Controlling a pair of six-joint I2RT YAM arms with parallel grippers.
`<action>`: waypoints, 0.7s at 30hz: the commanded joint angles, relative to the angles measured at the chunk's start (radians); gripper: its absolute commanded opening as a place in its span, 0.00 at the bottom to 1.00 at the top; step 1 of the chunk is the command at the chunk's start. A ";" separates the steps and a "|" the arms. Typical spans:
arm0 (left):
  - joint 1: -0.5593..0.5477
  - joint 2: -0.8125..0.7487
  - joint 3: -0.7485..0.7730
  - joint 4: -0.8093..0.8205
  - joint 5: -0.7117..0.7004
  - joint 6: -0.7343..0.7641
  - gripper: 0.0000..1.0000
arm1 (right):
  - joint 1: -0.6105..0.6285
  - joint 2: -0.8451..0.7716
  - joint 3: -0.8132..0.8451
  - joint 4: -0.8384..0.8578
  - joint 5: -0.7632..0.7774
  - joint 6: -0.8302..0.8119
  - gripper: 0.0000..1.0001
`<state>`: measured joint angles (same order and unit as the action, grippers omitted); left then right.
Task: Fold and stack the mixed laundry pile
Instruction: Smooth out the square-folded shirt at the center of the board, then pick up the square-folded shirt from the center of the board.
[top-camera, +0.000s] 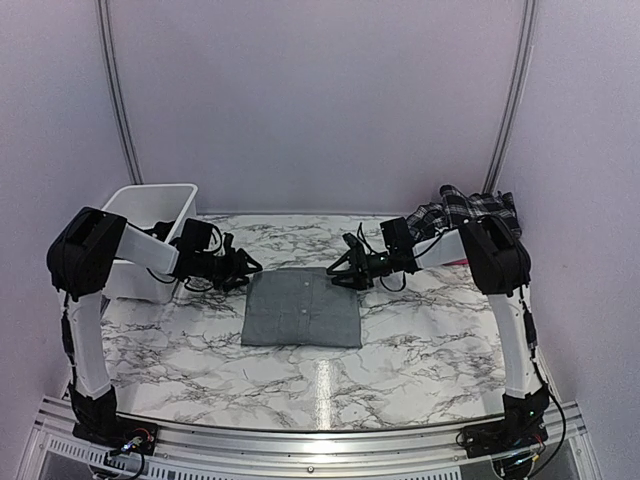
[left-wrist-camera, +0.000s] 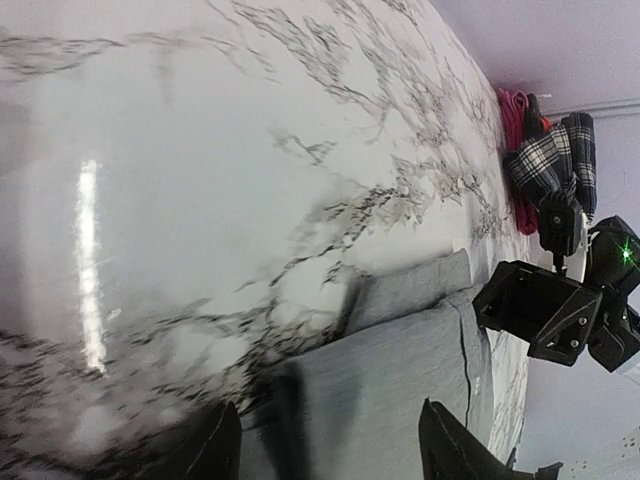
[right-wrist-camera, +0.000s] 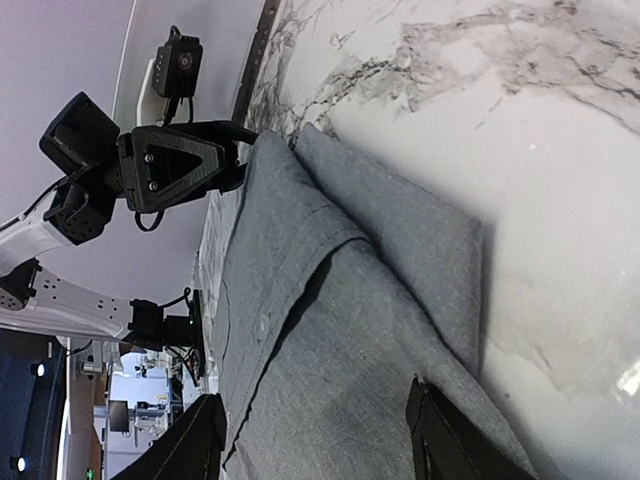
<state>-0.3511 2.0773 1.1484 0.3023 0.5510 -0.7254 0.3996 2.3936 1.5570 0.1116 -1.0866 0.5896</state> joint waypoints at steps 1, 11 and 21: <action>0.048 -0.081 -0.053 -0.137 -0.112 0.113 0.66 | -0.020 -0.018 -0.036 -0.162 0.067 -0.080 0.62; -0.174 -0.323 0.089 -0.510 -0.385 0.602 0.74 | -0.052 -0.368 -0.169 -0.144 0.080 -0.078 0.64; -0.542 -0.200 0.245 -0.618 -0.471 0.859 0.62 | -0.112 -0.494 -0.412 -0.173 0.147 -0.130 0.62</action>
<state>-0.8600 1.7969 1.3308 -0.2096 0.1257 0.0151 0.3080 1.9091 1.1995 -0.0097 -0.9916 0.4900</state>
